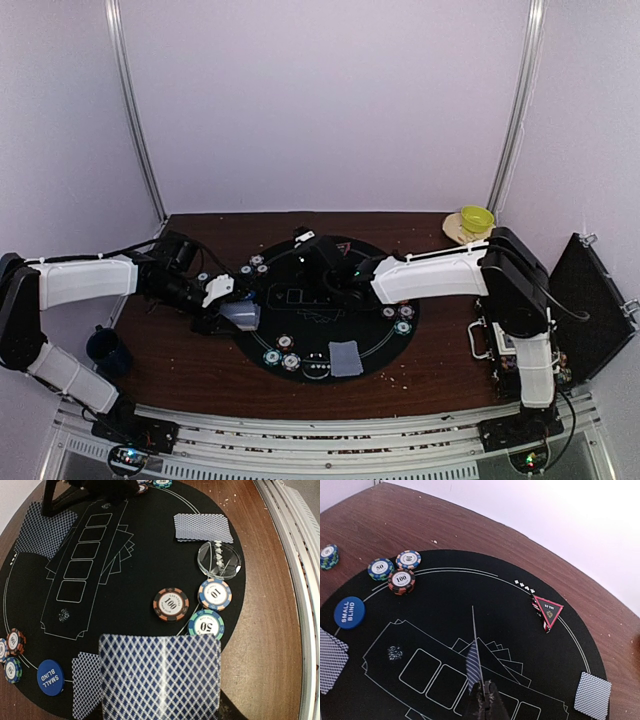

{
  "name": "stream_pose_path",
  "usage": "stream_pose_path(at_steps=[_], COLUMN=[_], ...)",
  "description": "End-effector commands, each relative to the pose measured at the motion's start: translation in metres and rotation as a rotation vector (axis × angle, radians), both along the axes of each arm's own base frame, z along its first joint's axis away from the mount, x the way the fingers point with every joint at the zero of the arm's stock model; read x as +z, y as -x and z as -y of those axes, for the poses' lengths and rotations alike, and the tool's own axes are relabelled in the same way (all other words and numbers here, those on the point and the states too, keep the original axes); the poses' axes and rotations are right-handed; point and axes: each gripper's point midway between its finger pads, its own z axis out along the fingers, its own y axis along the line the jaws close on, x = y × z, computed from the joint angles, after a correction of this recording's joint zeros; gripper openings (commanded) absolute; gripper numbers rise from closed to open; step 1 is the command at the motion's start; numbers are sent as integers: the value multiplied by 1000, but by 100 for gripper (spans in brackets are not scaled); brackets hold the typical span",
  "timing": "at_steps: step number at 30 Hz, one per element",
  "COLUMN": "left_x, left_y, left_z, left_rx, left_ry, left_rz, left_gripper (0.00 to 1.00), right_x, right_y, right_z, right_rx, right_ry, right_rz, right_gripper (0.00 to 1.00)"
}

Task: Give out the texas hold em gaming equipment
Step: Flop the poker card in the community card area.

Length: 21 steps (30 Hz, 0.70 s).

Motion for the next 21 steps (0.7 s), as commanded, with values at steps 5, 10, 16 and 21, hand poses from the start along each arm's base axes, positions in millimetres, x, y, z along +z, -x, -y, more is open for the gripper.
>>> stream_pose_path(at_steps=[5, 10, 16, 21], left_x=[13, 14, 14, 14], left_y=[-2, -2, -2, -1], left_z=[5, 5, 4, 5], left_rx=[-17, -16, -16, -19], left_ry=[37, 38, 41, 42], left_rz=[47, 49, 52, 49], left_gripper=[47, 47, 47, 47], right_x=[-5, -19, -39, -54], right_y=[-11, -15, -9, 0], right_z=[-7, -27, -51, -67], right_rx=[-8, 48, 154, 237], right_ry=[254, 304, 350, 347], right_rz=[131, 150, 164, 149], right_gripper=[0, 0, 0, 0])
